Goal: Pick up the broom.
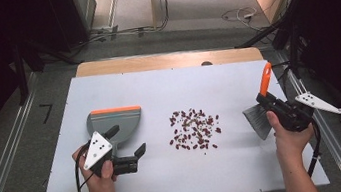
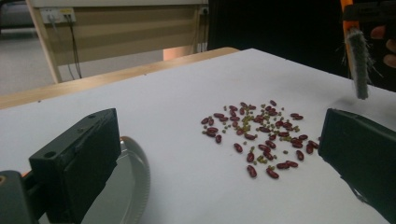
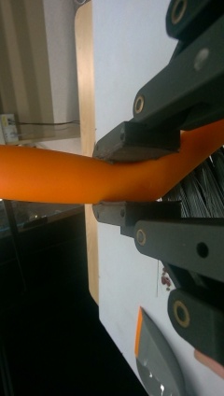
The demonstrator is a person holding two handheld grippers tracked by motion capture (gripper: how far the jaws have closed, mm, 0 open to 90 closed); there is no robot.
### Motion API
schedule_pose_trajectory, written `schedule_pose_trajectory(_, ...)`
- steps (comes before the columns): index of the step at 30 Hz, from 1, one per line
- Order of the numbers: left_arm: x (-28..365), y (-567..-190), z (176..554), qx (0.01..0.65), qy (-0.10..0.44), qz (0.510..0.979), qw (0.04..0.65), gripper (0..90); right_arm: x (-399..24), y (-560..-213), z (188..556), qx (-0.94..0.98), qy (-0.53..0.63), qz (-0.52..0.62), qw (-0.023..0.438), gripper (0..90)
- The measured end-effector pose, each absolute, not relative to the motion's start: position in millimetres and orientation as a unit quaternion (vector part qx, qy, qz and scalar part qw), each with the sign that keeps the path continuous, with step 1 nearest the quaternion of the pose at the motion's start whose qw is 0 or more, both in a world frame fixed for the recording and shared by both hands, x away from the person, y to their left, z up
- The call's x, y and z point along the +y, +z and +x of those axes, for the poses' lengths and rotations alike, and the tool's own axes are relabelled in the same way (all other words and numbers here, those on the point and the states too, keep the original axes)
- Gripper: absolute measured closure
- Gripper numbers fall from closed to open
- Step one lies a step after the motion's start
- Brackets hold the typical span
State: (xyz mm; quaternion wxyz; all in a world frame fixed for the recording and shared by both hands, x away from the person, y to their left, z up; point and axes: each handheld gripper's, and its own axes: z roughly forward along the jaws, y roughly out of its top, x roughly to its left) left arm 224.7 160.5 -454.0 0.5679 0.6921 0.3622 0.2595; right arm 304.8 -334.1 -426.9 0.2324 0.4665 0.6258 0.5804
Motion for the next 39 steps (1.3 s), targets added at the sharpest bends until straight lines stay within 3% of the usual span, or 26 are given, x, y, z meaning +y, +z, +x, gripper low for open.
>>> schedule_pose_trajectory(14,133,-447,228,0.34,0.24,0.704,0.575,0.0,-289,-412,295,0.647,0.603,0.419,0.205,69.8)
schedule_pose_trajectory(39,77,-443,220,0.311,0.147,0.723,0.599,2.2,-194,-403,261,0.685,0.627,0.334,0.161,69.8)
